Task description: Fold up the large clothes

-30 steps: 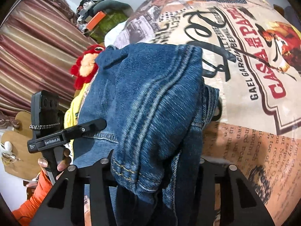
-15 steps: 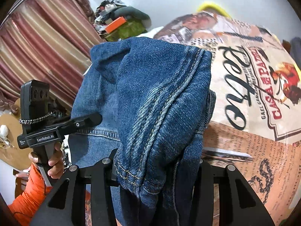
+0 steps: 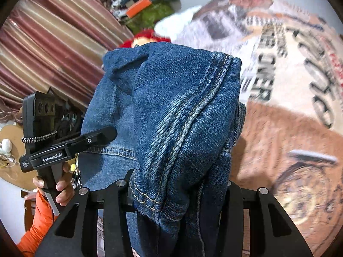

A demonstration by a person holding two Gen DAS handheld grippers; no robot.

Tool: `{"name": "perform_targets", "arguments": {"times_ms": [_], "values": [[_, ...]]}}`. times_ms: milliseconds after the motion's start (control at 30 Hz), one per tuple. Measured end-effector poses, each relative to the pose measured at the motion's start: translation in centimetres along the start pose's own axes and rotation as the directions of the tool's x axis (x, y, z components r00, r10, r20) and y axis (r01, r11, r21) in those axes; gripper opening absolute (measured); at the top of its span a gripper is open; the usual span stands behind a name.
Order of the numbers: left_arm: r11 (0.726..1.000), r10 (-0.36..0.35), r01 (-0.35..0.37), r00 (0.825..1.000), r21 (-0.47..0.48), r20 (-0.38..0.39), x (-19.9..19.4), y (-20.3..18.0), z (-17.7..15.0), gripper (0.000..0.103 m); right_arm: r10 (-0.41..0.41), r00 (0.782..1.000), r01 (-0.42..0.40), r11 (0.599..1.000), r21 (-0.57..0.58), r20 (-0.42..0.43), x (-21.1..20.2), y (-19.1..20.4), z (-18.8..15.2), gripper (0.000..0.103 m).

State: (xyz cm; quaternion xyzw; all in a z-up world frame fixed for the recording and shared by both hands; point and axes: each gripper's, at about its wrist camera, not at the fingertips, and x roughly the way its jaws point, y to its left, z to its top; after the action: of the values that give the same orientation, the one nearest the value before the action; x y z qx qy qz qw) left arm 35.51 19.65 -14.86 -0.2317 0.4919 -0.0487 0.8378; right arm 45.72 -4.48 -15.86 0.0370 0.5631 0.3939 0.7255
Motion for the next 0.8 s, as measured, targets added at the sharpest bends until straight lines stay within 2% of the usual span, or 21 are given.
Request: {"name": "perform_targets", "arguments": {"times_ms": [200, 300, 400, 433, 467, 533, 667, 733, 800], "values": [[0.997, 0.019, -0.024, 0.997, -0.069, -0.076, 3.4, 4.2, -1.1, 0.054, 0.01, 0.995, -0.007, 1.0, 0.024, -0.102, 6.2, -0.9, 0.4, 0.043], [0.994, -0.005, -0.006, 0.995, -0.107, -0.103, 5.2, 5.9, -1.4, 0.057, 0.022, 0.991, -0.016, 0.999, 0.052, -0.132, 7.8, -1.9, 0.9, 0.044], [0.993, -0.015, 0.002, 0.993, -0.117, -0.113, 6.3, 6.9, -1.9, 0.065, 0.047, 0.986, -0.035, 0.996, 0.082, -0.159, 8.8, -2.9, 1.3, 0.05], [0.993, -0.007, -0.008, 0.993, -0.121, -0.119, 6.7, 7.1, -2.2, 0.07, 0.05, 0.984, -0.034, 0.995, 0.092, -0.17, 9.0, -3.3, 1.2, 0.055], [0.993, 0.01, -0.024, 0.993, -0.116, -0.119, 7.1, 7.4, -2.4, 0.075, 0.038, 0.984, -0.022, 0.996, 0.089, -0.176, 9.0, -3.6, 1.3, 0.063], [0.994, 0.043, -0.054, 0.993, -0.094, -0.109, 7.4, 7.4, -2.8, 0.082, -0.003, 0.984, 0.014, 0.998, 0.057, -0.179, 9.0, -3.9, 0.9, 0.071], [0.992, 0.126, -0.127, 0.99, -0.019, -0.06, 6.2, 6.1, -3.6, 0.083, -0.004, 0.989, 0.013, 0.998, 0.061, -0.147, 7.4, -4.6, -0.5, 0.071], [0.983, 0.183, -0.182, 0.983, 0.032, -0.031, 5.2, 5.1, -4.2, 0.083, -0.006, 0.991, 0.016, 0.997, 0.076, -0.134, 6.5, -4.6, -0.7, 0.071], [0.964, 0.251, -0.25, 0.968, 0.097, -0.006, 4.3, 4.2, -5.0, 0.082, -0.016, 0.994, 0.025, 0.997, 0.077, -0.112, 5.3, -4.0, -0.8, 0.071]]}}
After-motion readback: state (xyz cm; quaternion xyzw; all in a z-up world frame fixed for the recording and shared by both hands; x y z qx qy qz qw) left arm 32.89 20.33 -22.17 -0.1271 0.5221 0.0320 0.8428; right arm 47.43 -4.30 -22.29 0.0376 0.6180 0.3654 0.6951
